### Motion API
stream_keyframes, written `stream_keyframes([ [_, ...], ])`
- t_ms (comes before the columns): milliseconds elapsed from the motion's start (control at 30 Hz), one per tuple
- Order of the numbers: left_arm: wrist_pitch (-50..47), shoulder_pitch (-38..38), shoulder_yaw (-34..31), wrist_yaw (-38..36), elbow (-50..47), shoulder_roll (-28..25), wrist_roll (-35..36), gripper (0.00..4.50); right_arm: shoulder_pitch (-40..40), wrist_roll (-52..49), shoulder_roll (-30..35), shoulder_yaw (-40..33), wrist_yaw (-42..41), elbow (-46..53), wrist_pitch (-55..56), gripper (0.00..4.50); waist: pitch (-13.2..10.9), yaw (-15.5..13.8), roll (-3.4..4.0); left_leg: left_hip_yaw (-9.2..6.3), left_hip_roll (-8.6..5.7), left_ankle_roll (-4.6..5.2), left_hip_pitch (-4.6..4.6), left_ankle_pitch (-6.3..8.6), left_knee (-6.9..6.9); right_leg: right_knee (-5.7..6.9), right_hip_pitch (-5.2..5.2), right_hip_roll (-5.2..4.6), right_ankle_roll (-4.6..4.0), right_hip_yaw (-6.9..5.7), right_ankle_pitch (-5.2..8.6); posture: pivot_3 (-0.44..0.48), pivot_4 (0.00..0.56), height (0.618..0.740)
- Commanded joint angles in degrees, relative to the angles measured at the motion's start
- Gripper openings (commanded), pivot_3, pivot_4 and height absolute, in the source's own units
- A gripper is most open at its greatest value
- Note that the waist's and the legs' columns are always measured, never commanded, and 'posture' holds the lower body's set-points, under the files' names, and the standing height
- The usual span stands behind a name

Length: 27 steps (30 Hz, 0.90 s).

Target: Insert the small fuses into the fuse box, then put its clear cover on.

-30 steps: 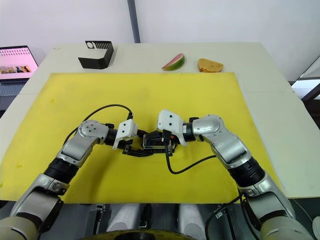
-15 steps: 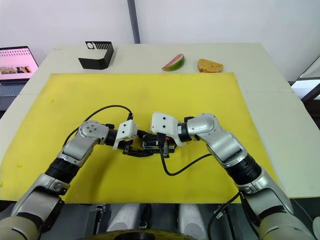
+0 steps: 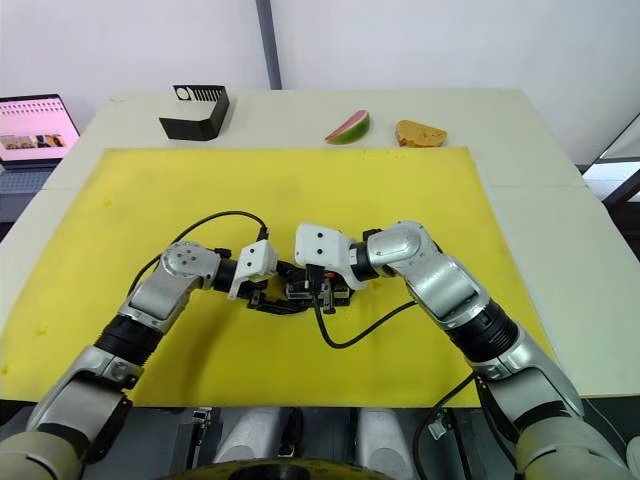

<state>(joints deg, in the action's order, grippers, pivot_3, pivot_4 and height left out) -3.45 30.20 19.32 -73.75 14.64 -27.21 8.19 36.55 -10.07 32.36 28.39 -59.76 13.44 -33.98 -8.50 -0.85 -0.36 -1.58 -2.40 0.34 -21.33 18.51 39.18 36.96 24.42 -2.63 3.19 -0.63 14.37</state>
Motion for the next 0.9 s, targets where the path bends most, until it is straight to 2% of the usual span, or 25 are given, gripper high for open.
stream_keyframes([
  [33, 0.20, 2.23, -0.18, 0.51, 0.00, 1.00, -0.41, 2.58, -4.18, 5.70, 3.33, 4.77, 0.85, -5.34, -2.96, 0.03, 0.07, -0.06, -0.01, 0.00, -0.01, 0.01, 0.00, 0.00, 0.00, 0.00, -0.01, -0.01, 0.00, 0.00, 0.00, 0.000, 0.150, 0.740],
  [100, 0.60, 2.50, -0.25, 0.40, 0.73, 1.21, -0.59, 2.58, -5.32, 4.09, 3.99, 1.97, 0.99, -3.78, -1.80, 0.03, 0.10, -0.19, -0.02, -0.01, -0.03, 0.02, 0.02, 0.01, 0.00, -0.02, -0.04, -0.03, 0.00, 0.00, 0.00, 0.000, 0.150, 0.740],
  [200, 1.04, 2.85, -0.57, 0.09, 1.65, 1.23, -0.68, 2.58, -7.90, -3.71, 4.21, -5.68, -1.20, 2.57, -1.26, 0.03, 0.09, -1.04, -0.02, -0.02, -0.05, 0.05, 0.01, 0.03, 0.01, -0.06, -0.08, -0.04, 0.00, 0.00, 0.00, 0.000, 0.150, 0.740],
  [467, 1.78, 2.90, -0.70, -0.15, 2.83, 1.37, -0.81, 2.58, -9.08, -11.41, 0.66, -13.20, 0.21, 6.15, -1.85, 0.03, 0.05, -1.22, -0.02, -0.02, -0.04, 0.09, -0.08, 0.05, 0.02, -0.06, 0.03, -0.04, 0.00, 0.00, 0.00, 0.000, 0.150, 0.740],
  [700, 1.63, 2.96, -0.43, -0.34, 3.01, 1.70, -0.80, 2.58, -6.84, -10.31, -1.22, -10.76, 1.62, 4.86, -2.58, 0.03, 0.04, -1.27, -0.02, -0.02, -0.04, 0.09, -0.12, 0.05, 0.02, -0.07, 0.07, -0.04, 0.00, 0.00, 0.00, 0.000, 0.150, 0.740],
  [900, 1.34, 3.05, -0.33, -0.60, 2.91, 1.61, -0.83, 2.58, -5.81, 4.15, 6.08, 3.37, 3.15, -3.50, -6.32, 0.03, 0.09, -1.16, -0.01, -0.01, -0.04, 0.09, -0.04, 0.05, 0.02, -0.07, 0.03, -0.05, 0.00, 0.00, 0.01, 0.000, 0.150, 0.740],
])
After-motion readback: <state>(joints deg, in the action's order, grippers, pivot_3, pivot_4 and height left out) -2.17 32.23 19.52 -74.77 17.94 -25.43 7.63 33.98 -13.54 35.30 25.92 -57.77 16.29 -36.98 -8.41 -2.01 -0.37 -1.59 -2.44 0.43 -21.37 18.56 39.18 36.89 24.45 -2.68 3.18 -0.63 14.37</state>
